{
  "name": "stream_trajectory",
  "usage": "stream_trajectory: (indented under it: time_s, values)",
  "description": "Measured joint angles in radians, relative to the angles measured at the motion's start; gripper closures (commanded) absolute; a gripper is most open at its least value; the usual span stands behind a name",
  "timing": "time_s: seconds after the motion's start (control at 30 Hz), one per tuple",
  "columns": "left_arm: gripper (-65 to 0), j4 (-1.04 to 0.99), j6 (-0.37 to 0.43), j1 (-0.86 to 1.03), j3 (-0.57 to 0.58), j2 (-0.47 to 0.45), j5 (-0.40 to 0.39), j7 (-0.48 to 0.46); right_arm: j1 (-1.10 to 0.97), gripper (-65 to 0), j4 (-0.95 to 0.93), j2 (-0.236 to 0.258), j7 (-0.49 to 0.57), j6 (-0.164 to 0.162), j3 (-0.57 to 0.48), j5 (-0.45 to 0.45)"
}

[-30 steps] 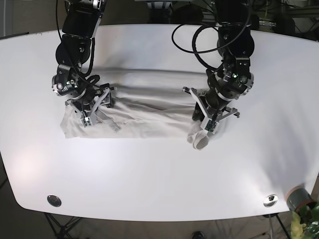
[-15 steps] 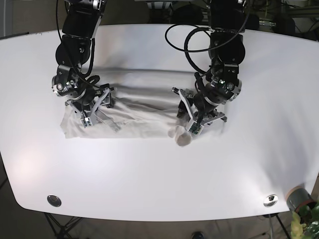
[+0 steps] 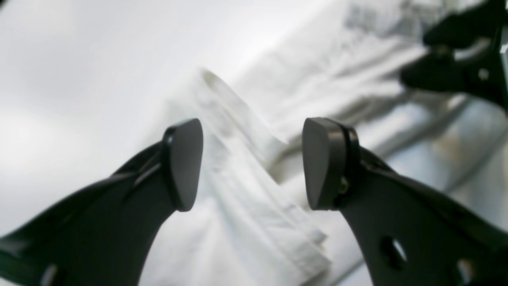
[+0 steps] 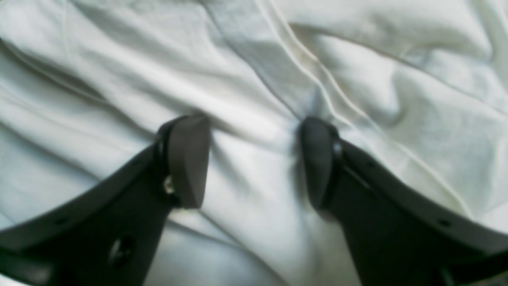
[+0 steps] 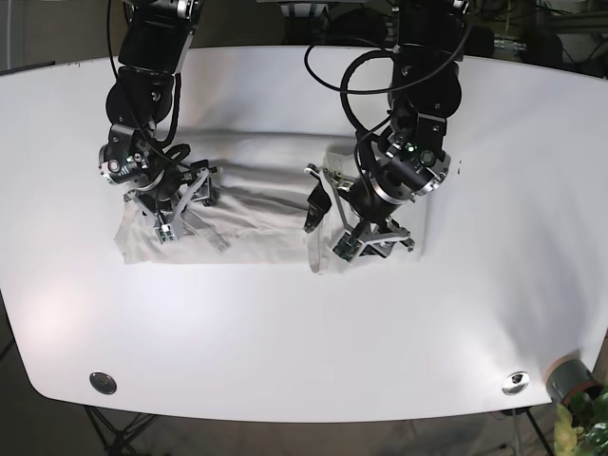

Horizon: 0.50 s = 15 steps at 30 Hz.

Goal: Fold the T-shirt properly
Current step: 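Release the left gripper and lift it off the folded shirt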

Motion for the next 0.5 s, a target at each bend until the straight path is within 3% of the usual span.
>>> stream_trajectory:
  time_s: [0.23, 0.33, 0.5]
  values:
    - [-37.2, 0.023, -0.005, 0.018, -0.157, -0.042, -0.006, -0.008, 0.011, -35.0, 0.008, -0.001, -0.021, 0.0, 0.0, 0.009]
    - [-37.2, 0.008, 0.001, 0.047, -0.222, -0.074, 0.005, -0.005, 0.019, -35.0, 0.011, -0.002, -0.053, -0.006, -0.001, 0.052]
    - [-36.9, -0.021, -0.012, 0.105, -0.215, -0.116, 0.0, 0.003, 0.027, -35.0, 0.034, 0.013, -0.091, -0.007, -0.001, 0.138]
